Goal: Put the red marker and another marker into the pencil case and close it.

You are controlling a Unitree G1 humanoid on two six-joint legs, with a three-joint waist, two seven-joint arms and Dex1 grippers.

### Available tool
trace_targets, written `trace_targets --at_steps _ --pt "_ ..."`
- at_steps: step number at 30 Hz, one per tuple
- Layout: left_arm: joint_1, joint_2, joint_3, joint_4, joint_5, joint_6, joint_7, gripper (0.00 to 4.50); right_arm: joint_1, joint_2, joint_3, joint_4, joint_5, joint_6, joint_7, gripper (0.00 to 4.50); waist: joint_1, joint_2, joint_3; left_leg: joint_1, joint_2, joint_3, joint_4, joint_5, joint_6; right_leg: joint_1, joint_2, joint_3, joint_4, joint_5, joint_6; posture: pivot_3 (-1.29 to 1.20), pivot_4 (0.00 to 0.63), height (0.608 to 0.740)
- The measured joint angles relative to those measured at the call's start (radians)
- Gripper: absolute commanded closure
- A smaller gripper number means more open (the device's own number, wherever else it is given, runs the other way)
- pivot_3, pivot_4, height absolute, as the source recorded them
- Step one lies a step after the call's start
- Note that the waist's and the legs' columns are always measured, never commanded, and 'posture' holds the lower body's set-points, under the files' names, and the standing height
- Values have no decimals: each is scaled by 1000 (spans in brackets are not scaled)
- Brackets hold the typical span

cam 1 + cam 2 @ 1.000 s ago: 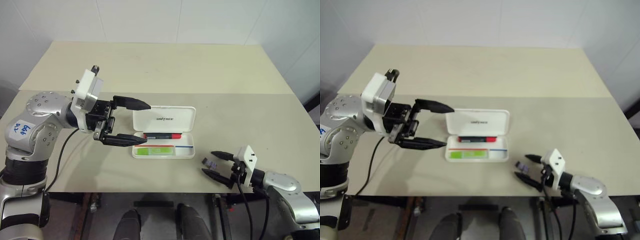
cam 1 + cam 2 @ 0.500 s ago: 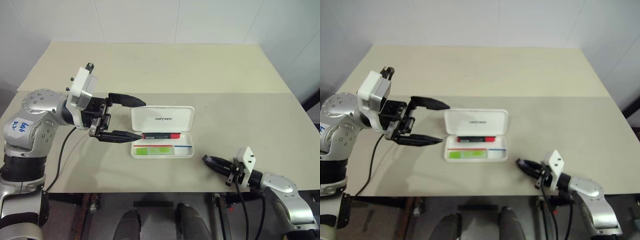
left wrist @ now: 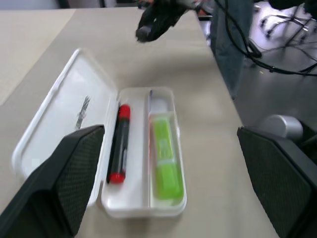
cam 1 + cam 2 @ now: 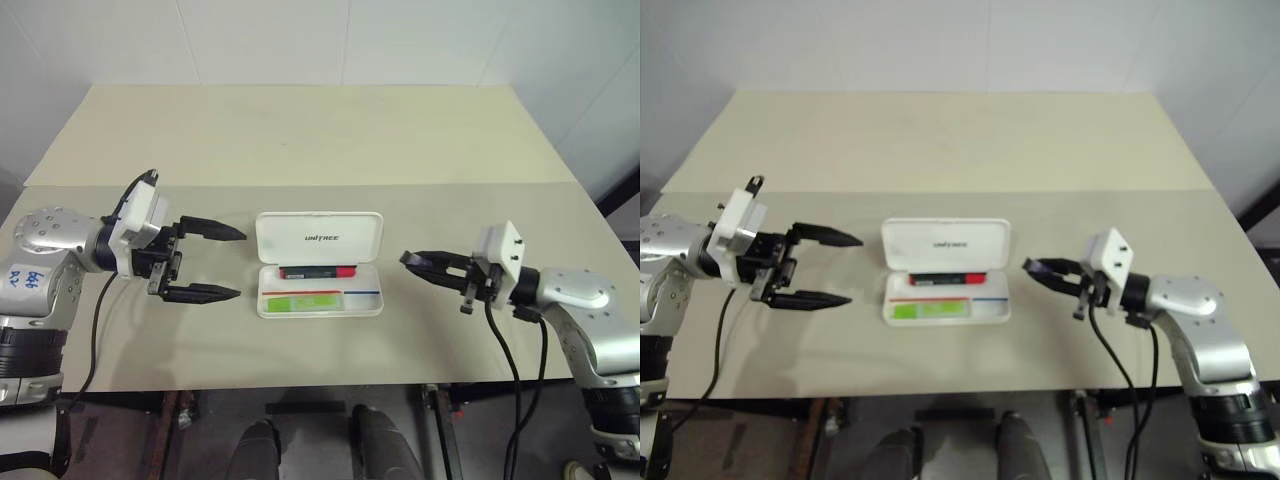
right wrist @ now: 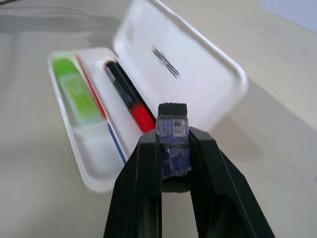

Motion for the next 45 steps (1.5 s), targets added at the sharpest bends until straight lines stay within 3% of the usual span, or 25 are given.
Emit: trace_targets --at_steps 5,10,33,45 --pt "70 -2 15 5 36 -69 13 0 -111 104 168 118 -61 -41 84 4104 -1 0 0 -1 0 0 0 -1 0 -1 0 0 0 1 3 0 150 740" --pt "102 -26 40 14 46 -94 67 0 -152 140 236 268 -121 -105 143 4104 4 0 0 -2 0 0 0 -1 0 -1 0 0 0 4 8 0 150 740" --pt "121 -70 36 -43 46 -83 154 0 -158 165 240 354 -175 -175 215 4104 -1 0 0 -1 0 0 0 -1 0 -2 0 0 2 4 8 0 150 740" --pt "99 -86 32 -41 47 -75 156 0 -214 182 231 379 -180 -180 202 34 -1 0 0 -1 0 0 0 -1 0 -2 0 0 2 4 8 0 150 740"
